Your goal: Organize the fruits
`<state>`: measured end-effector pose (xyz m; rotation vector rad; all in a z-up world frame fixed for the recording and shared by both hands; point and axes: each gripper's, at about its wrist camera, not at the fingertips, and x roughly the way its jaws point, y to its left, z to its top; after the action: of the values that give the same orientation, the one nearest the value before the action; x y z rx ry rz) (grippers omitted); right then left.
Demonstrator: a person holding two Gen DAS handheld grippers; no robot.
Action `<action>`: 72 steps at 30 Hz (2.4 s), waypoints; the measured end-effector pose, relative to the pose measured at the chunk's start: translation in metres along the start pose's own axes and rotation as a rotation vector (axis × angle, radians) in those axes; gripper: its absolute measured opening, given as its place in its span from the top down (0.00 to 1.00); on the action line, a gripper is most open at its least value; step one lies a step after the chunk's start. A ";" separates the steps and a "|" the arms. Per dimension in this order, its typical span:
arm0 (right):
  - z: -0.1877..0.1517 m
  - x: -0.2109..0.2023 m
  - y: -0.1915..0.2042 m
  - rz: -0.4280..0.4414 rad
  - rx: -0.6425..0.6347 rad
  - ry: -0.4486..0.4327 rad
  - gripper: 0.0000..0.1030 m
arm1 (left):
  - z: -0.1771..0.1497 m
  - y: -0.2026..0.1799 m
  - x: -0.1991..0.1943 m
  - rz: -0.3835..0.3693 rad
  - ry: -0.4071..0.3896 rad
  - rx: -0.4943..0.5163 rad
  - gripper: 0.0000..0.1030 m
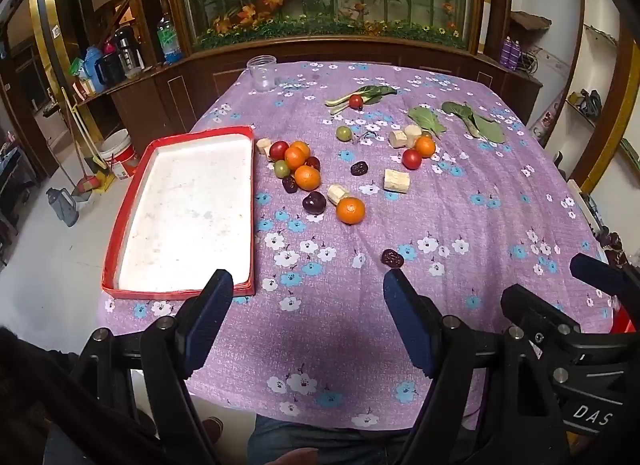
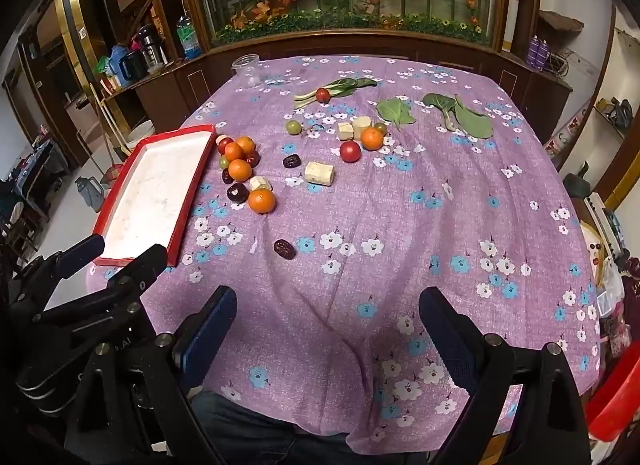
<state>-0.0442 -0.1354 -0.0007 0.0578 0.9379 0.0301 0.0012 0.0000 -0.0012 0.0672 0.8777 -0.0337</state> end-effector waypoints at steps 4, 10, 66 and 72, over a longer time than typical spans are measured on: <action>-0.002 0.003 -0.001 -0.008 -0.001 -0.008 0.09 | 0.002 -0.003 0.002 0.001 0.002 0.006 0.25; 0.001 -0.007 0.000 -0.009 0.006 -0.014 0.09 | 0.000 0.003 -0.001 -0.010 -0.001 -0.001 0.25; 0.003 -0.005 0.000 -0.015 -0.008 -0.043 0.09 | 0.003 0.005 -0.001 -0.074 -0.040 0.005 0.25; 0.005 -0.002 0.001 -0.013 -0.014 -0.039 0.09 | 0.004 0.005 0.000 -0.075 -0.038 0.007 0.25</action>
<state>-0.0413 -0.1346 0.0041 0.0394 0.8989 0.0236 0.0046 0.0050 0.0014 0.0394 0.8424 -0.1081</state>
